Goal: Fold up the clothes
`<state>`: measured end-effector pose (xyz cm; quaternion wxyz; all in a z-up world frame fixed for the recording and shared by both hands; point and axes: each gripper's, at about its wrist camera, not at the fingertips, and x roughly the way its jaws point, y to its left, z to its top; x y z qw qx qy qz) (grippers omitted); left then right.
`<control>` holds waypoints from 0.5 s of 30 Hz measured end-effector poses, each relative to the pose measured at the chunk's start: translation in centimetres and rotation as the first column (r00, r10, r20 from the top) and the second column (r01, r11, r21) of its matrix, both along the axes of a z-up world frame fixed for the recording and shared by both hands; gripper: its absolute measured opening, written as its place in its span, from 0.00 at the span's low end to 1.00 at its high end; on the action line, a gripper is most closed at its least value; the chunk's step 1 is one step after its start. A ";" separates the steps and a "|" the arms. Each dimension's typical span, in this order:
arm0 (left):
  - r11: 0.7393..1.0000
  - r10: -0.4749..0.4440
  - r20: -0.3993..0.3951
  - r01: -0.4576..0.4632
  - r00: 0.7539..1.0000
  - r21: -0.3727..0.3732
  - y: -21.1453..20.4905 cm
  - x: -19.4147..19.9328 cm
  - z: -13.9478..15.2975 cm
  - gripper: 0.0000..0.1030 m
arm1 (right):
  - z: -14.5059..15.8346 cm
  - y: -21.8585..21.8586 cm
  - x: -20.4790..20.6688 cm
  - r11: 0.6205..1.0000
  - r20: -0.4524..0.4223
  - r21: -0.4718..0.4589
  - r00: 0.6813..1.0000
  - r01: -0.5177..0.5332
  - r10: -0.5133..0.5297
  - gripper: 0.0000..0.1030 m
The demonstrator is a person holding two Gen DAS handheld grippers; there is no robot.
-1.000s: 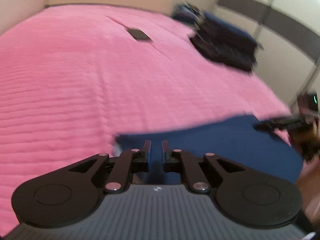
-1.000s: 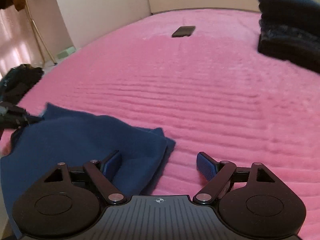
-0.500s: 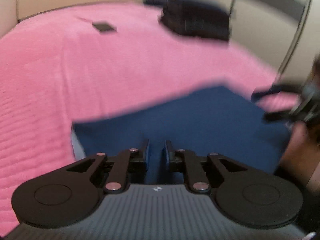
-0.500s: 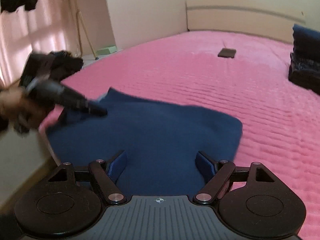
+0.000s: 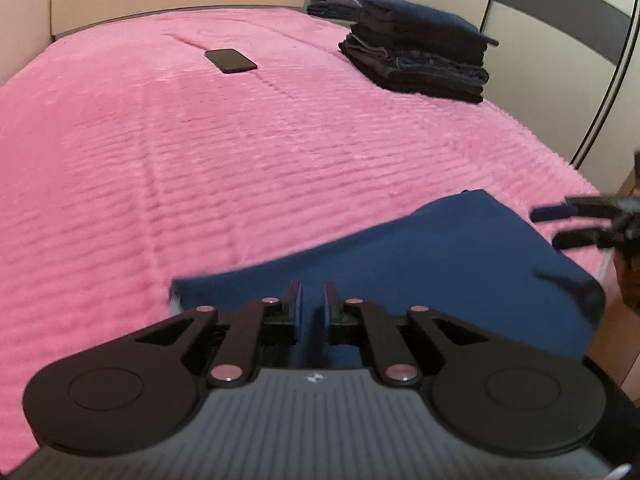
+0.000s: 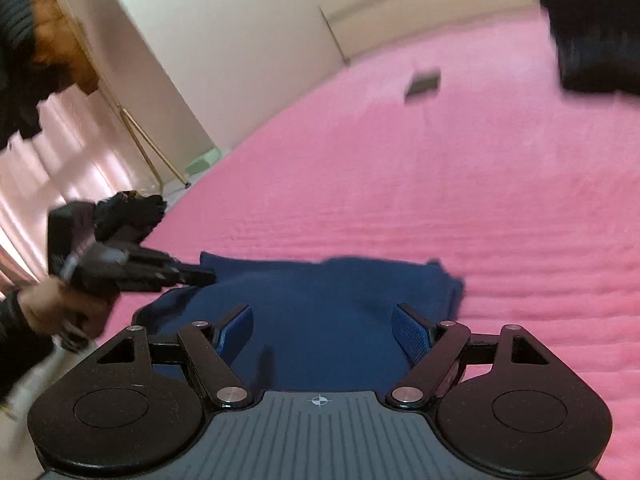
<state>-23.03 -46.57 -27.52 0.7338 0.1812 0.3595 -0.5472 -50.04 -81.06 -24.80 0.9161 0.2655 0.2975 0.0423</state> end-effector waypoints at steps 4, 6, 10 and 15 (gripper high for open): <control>0.996 0.047 0.017 -0.048 0.999 0.078 -0.1 2.6 -3.0 0.07 | -1.3 -3.1 1.9 0.998 0.000 0.052 0.999 0.042 -0.042 0.72; 0.992 0.101 -0.001 -0.101 0.995 0.079 0.8 4.0 -3.3 0.03 | -1.0 -4.2 1.8 0.993 -0.002 0.059 0.995 0.103 -0.103 0.72; 0.979 0.176 0.073 -0.182 0.982 0.094 1.7 4.8 -2.2 0.03 | -0.4 -5.7 -1.0 0.968 0.007 0.129 0.976 0.215 -0.217 0.72; 0.991 0.131 0.076 -0.131 0.988 -0.005 2.2 2.4 0.8 0.05 | -1.1 -4.3 -3.7 0.953 -0.022 0.207 0.975 0.222 -0.222 0.62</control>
